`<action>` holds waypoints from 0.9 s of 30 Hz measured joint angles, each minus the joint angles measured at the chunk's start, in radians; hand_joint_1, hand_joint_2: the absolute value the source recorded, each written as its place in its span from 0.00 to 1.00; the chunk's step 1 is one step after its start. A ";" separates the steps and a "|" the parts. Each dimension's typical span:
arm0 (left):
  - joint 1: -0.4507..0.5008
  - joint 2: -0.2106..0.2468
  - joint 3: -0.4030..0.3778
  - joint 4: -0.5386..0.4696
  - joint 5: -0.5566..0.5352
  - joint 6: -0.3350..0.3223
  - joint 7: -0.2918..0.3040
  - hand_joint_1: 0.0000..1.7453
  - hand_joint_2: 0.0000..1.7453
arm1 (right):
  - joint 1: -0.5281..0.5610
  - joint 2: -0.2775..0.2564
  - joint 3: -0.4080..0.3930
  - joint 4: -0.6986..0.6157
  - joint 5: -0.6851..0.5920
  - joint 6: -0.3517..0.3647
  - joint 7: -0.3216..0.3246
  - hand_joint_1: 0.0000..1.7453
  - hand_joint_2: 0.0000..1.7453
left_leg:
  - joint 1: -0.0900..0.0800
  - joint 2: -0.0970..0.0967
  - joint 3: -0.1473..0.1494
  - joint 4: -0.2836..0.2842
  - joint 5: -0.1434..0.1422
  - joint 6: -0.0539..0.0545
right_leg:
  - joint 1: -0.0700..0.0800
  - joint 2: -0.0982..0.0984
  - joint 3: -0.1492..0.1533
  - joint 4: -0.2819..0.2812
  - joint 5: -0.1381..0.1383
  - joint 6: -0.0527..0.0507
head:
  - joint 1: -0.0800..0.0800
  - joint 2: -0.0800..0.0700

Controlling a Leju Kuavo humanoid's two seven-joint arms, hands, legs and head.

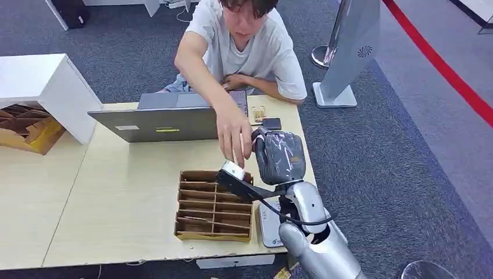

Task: Pass the card to the sensor for recognition and then transmit it.

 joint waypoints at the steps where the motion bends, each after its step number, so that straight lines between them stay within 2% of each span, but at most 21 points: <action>1: -0.003 -0.003 -0.008 0.005 0.000 0.000 0.000 0.00 0.00 | 0.000 0.000 -0.002 -0.002 0.000 0.000 0.000 1.00 1.00 | 0.000 0.000 0.000 0.000 0.000 0.000 | 0.000 0.000 0.000 0.000 0.000 0.000 | 0.000 0.000; 22: -0.010 -0.021 -0.039 0.035 0.000 0.000 0.000 0.00 0.00 | 0.000 0.002 -0.014 -0.013 0.000 0.000 0.000 1.00 1.00 | 0.000 0.000 0.000 0.000 0.000 0.000 | 0.000 0.000 0.000 0.000 0.000 0.000 | 0.000 0.000; 23: -0.010 -0.022 -0.039 0.036 0.000 0.000 0.000 0.00 0.00 | 0.000 0.002 -0.014 -0.013 -0.001 0.000 -0.001 0.95 1.00 | 0.000 0.000 0.000 0.000 0.000 0.000 | 0.000 0.000 0.000 0.000 0.000 0.000 | 0.000 0.000; 25: -0.010 -0.022 -0.039 0.037 -0.003 -0.002 0.000 0.00 0.00 | 0.003 0.003 -0.017 -0.017 -0.013 0.000 -0.014 0.03 1.00 | 0.000 0.000 0.000 0.000 0.000 0.000 | 0.000 0.000 0.000 0.000 0.000 0.000 | 0.000 0.000; 27: -0.012 -0.023 -0.039 0.039 -0.007 -0.005 -0.001 0.00 0.00 | 0.011 0.008 -0.021 -0.029 -0.033 -0.002 -0.030 0.00 1.00 | 0.000 0.000 0.000 0.000 0.000 0.000 | 0.000 0.000 0.000 0.000 0.000 0.000 | 0.000 0.000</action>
